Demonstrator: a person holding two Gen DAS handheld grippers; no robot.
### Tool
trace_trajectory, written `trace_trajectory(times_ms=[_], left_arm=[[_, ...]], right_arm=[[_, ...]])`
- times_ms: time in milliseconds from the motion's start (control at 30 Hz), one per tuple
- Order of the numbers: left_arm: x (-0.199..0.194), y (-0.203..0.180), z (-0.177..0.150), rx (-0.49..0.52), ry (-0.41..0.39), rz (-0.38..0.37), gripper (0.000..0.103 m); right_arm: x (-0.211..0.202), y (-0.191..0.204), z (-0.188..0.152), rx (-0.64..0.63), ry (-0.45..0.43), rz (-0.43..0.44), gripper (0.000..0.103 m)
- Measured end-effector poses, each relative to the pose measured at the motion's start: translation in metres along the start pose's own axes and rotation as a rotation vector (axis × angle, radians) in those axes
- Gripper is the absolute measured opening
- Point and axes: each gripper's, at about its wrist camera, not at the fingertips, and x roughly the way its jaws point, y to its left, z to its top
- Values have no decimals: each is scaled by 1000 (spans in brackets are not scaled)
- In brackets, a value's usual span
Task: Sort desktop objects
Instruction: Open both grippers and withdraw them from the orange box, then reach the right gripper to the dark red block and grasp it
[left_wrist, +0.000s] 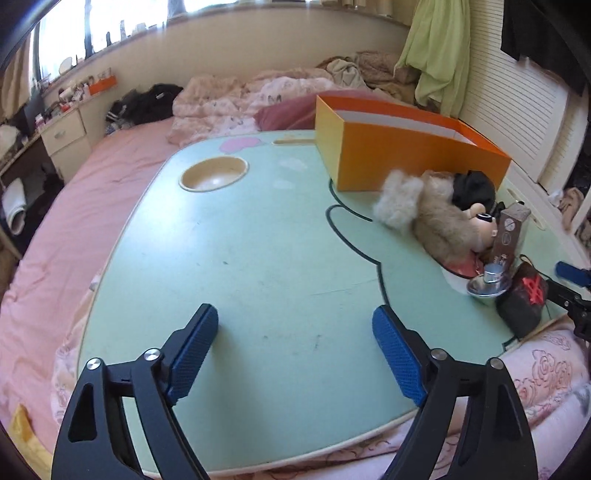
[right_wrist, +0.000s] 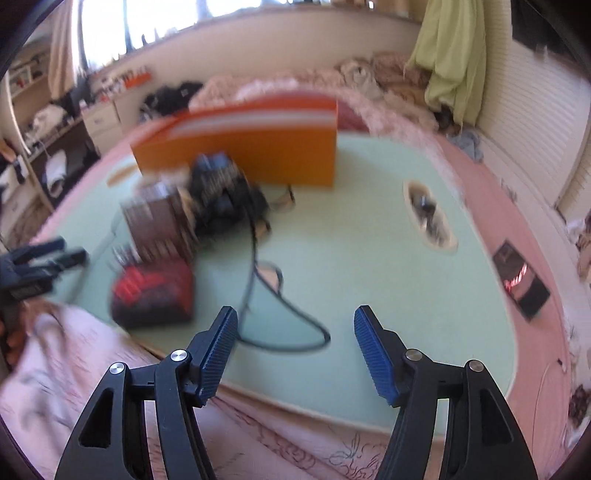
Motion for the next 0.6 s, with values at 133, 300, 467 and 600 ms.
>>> trace_trajectory(times_ms=[133,300,467,600], left_arm=[[6,-1,-7,-22,-66,7,103],[9,2,-6,-19,-74,-3,103],[8,3,-7,-17,-78,-6,103],[8,2,-8,-18,-78,-7,103]], right_arm=[[3,3,1,1,0,11,95],[5,0,-2,1,-6,23,99],[8,1,-5,-6,-20,37,102],[3,-3,-5,21,-47,92,101]])
